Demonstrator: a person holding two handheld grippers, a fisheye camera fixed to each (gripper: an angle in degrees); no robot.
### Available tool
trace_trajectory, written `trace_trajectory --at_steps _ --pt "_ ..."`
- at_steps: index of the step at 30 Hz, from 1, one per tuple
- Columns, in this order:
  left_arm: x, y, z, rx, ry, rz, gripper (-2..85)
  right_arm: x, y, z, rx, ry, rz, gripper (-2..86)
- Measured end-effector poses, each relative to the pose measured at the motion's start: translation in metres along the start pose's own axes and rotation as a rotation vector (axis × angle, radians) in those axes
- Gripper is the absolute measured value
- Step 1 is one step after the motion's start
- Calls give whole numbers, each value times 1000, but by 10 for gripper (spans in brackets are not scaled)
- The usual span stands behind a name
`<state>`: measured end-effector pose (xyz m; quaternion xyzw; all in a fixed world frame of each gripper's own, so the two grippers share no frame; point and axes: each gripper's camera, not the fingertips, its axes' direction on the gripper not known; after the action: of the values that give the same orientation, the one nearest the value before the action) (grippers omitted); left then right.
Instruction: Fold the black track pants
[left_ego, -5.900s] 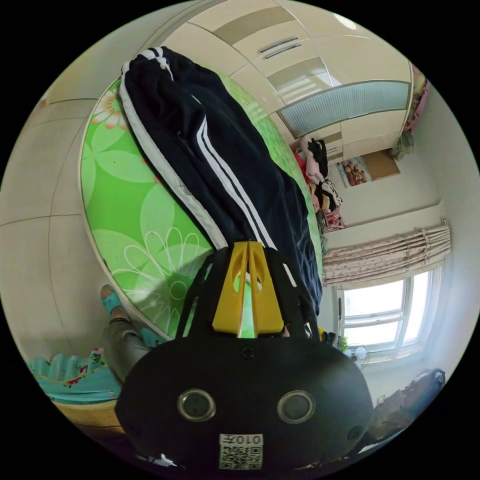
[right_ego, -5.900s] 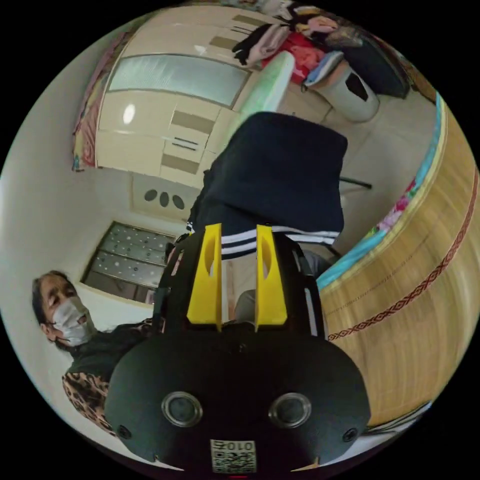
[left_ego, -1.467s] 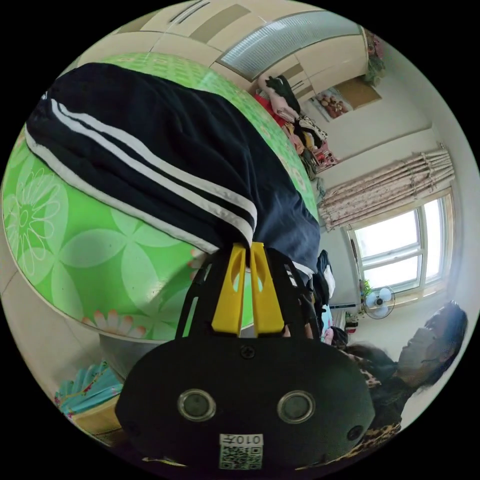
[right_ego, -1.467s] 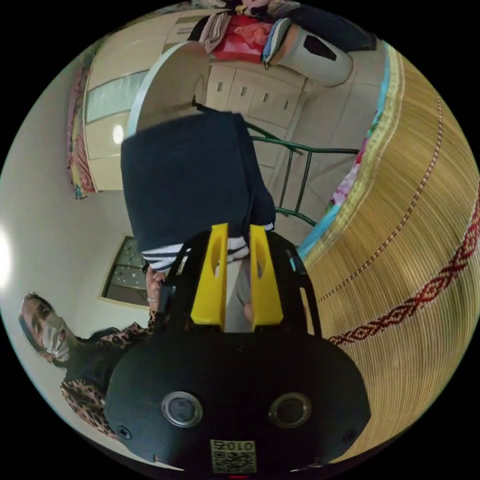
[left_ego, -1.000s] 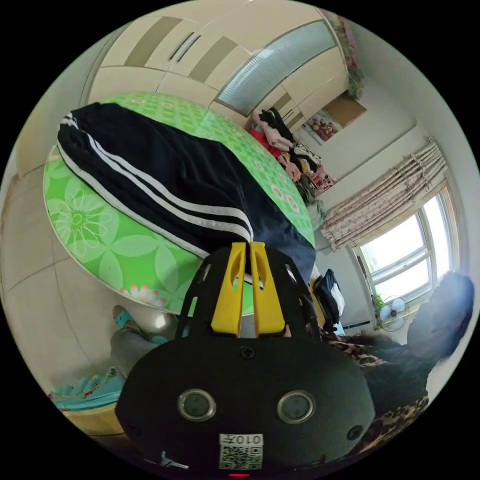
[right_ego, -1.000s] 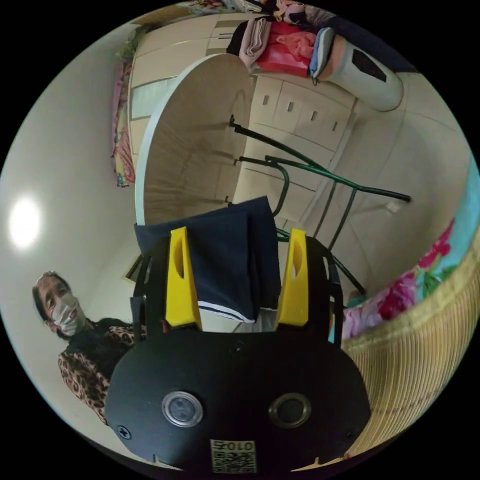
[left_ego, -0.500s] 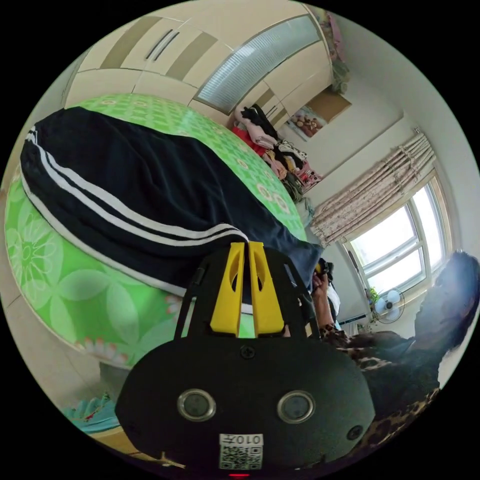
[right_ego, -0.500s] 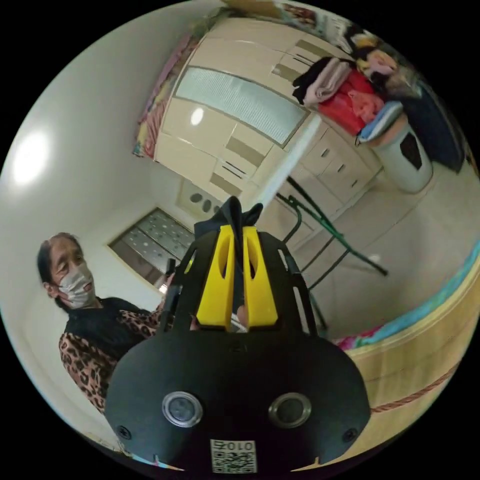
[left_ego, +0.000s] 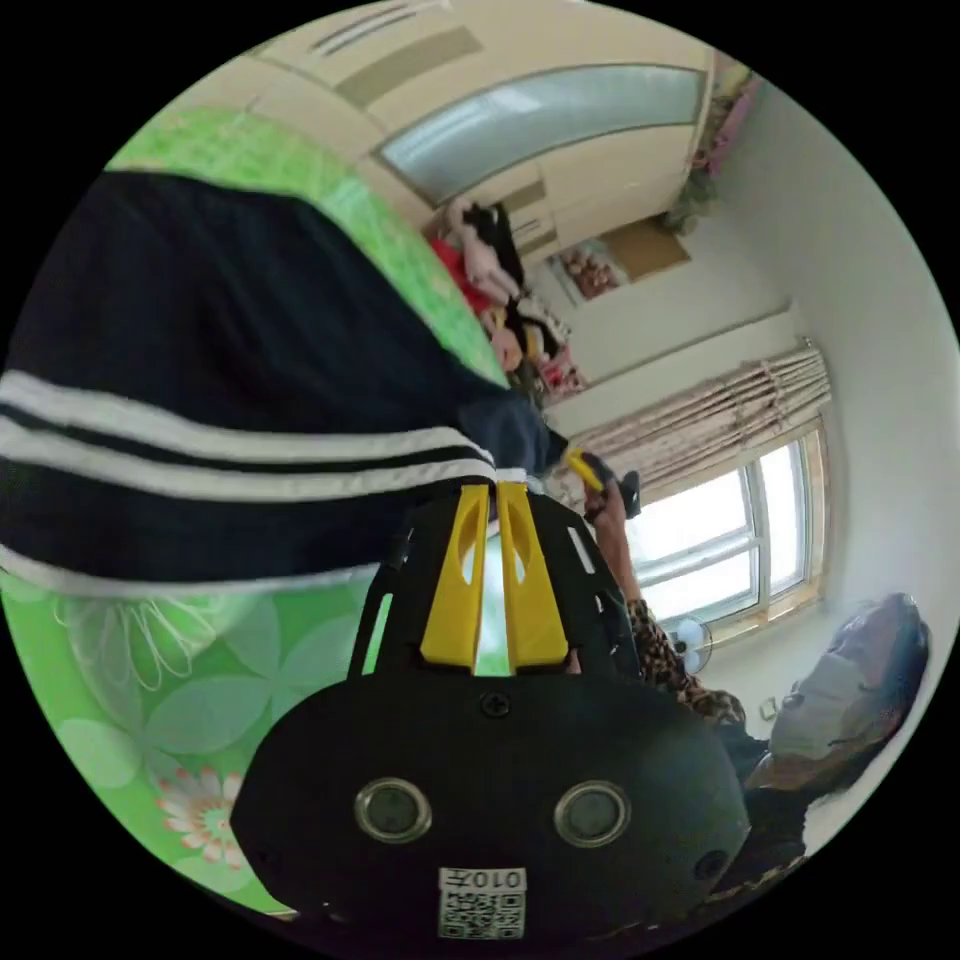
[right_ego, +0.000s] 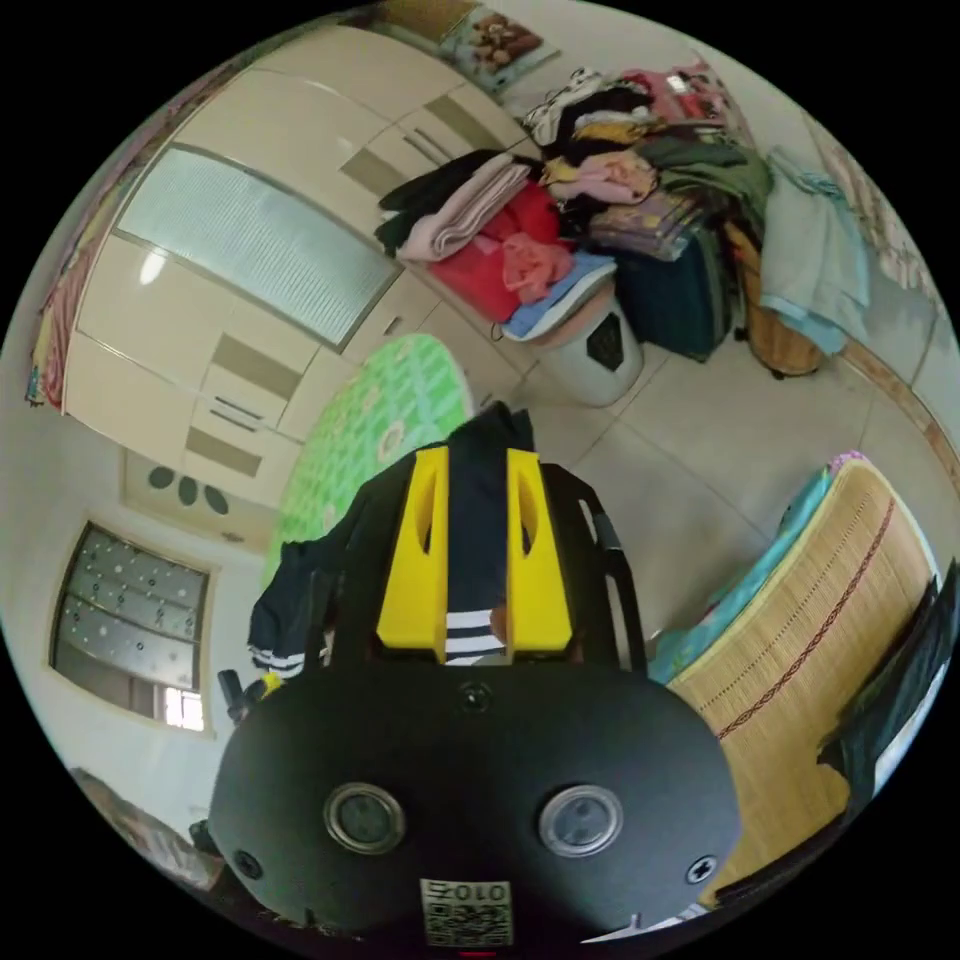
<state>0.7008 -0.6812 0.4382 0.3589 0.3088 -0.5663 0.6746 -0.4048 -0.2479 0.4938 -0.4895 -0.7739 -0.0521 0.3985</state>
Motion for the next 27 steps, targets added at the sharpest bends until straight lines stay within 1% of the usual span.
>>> trace_trajectory --at_steps 2,4,5,6,7,8,10,13,15,16,18,19,20,21,22,24,25,27 --pt "-20 5 4 -69 -59 -48 1 12 33 6 47 -21 -6 100" --pt "-40 12 0 -92 100 -121 0 18 61 13 41 -85 -18 97" --pt "-45 17 -4 -114 180 -152 0 16 82 17 51 -154 -47 88" --pt "-41 22 -11 -130 202 -118 0 14 92 20 53 -202 -75 83" --pt "-38 26 -15 -127 205 -93 0 5 111 27 37 -310 -143 75" --pt "-34 33 -25 -121 212 -62 0 -8 128 38 5 -398 -201 64" --pt "-34 46 -43 -81 225 -50 0 -37 152 59 -61 -456 -306 49" --pt "-43 68 -82 40 221 -85 1 -98 188 110 -236 -446 -456 42" --pt "-43 74 -123 137 124 -88 3 -139 213 137 -321 -442 -581 54" --pt "-41 73 -135 156 89 -83 4 -168 231 154 -374 -419 -655 72" --pt "-25 65 -182 250 -97 -32 10 -212 262 176 -450 -363 -784 97" --pt "-20 62 -192 263 -152 -23 12 -239 285 189 -485 -301 -867 107" --pt "-6 54 -205 266 -287 39 16 -262 305 200 -496 -232 -916 110" --pt "8 47 -212 257 -451 95 21 -272 315 205 -492 -204 -941 112" --pt "14 43 -213 243 -523 115 24 -291 335 214 -471 -166 -1001 114" --pt "40 30 -207 193 -745 281 33 -314 361 226 -435 -144 -1059 116" --pt "47 28 -204 189 -796 325 36 -327 378 235 -430 -139 -1089 117" --pt "68 27 -191 162 -972 504 48 -342 404 250 -413 -100 -1132 121"
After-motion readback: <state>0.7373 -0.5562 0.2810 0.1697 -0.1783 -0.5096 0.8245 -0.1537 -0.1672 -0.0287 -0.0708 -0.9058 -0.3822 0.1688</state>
